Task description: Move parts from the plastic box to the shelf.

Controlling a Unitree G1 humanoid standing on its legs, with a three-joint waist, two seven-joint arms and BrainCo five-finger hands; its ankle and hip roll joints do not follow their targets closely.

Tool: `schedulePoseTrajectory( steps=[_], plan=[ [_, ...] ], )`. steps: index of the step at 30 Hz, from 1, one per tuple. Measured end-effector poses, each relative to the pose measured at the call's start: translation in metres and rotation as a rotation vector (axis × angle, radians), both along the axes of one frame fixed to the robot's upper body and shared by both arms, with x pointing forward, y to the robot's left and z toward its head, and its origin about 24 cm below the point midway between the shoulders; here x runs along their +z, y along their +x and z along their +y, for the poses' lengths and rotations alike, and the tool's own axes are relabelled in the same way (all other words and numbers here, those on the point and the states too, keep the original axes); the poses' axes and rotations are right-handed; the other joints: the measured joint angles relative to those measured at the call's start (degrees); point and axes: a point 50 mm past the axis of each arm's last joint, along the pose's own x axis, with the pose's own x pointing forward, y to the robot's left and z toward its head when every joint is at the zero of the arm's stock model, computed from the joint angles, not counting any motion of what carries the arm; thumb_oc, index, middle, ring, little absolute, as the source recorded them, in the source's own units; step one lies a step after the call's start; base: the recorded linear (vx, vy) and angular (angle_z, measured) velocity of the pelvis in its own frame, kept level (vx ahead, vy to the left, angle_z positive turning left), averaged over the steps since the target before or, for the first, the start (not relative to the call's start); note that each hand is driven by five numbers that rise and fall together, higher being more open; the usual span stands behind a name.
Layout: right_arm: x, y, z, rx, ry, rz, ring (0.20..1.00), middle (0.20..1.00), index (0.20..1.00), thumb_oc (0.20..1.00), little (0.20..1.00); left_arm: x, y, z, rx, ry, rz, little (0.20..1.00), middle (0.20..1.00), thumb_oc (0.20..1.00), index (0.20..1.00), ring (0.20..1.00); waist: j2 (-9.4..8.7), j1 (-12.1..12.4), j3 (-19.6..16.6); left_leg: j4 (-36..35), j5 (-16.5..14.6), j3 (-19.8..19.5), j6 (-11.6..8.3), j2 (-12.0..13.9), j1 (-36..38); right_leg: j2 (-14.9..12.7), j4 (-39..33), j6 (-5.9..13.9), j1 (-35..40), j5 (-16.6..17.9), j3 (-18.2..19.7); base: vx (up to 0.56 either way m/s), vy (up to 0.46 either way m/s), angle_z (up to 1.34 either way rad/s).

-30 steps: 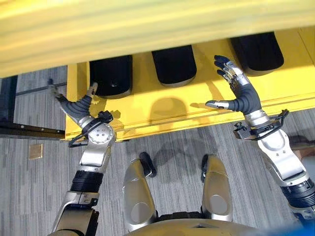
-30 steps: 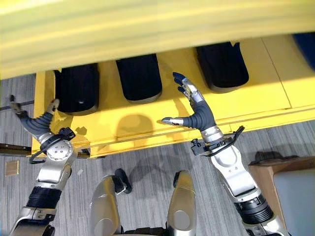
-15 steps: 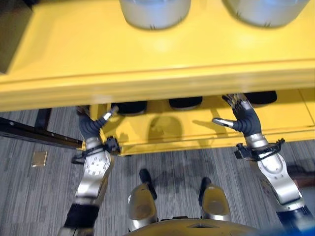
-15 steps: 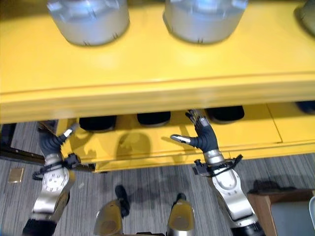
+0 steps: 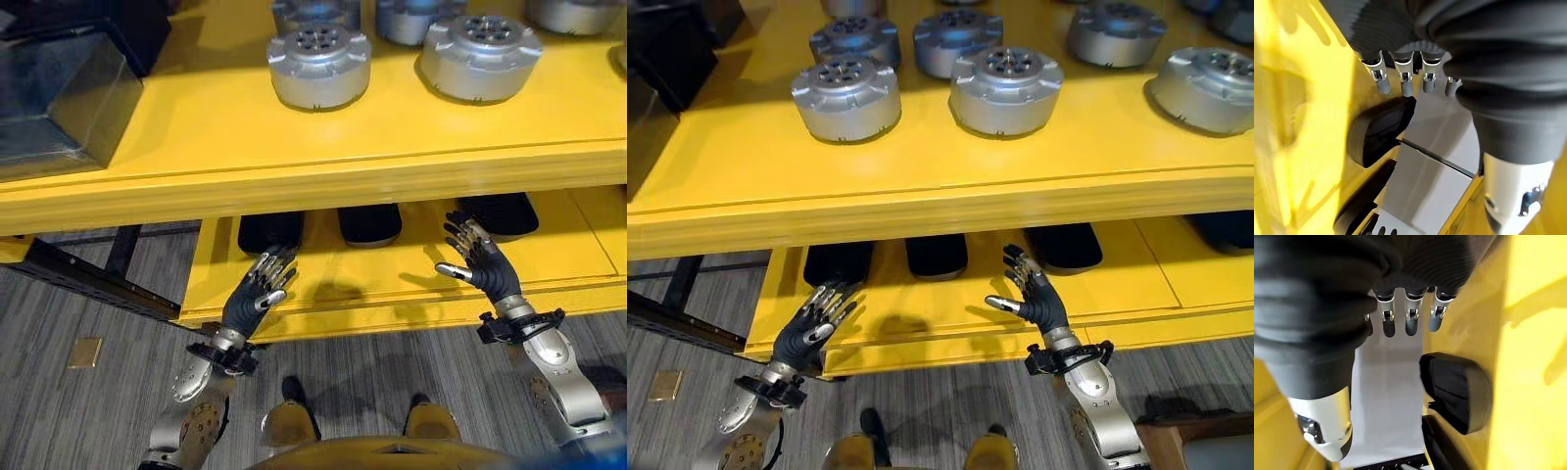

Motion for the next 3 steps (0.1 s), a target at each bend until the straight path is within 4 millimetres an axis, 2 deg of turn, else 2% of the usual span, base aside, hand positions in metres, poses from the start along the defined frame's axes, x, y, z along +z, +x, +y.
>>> schedulePoseTrajectory(
  steps=[1,3],
  plan=[
    [-0.014,-0.010,-0.005,-0.013,0.001,0.079,1.000,1.000,1.000,1.000,1.000,-0.009,-0.010,0.002,-0.008,0.005,0.040,1.000,1.000,1.000,1.000,1.000,-0.19,-0.1,-0.8,-2.1,0.9,0.1,0.29,0.0,0.7,0.0,-1.9,0.12,0.9,0.9,-0.2,0.16,0.043,-0.03],
    [-0.026,-0.024,-0.007,-0.014,-0.006,0.148,1.000,1.000,1.000,1.000,1.000,-0.016,-0.020,0.007,0.002,0.030,0.079,1.000,1.000,1.000,1.000,1.000,-0.48,-0.1,-1.4,-4.2,1.9,0.3,0.00,-0.3,1.9,0.3,-4.5,0.35,2.3,2.2,-1.2,0.11,0.028,0.00]
  ],
)
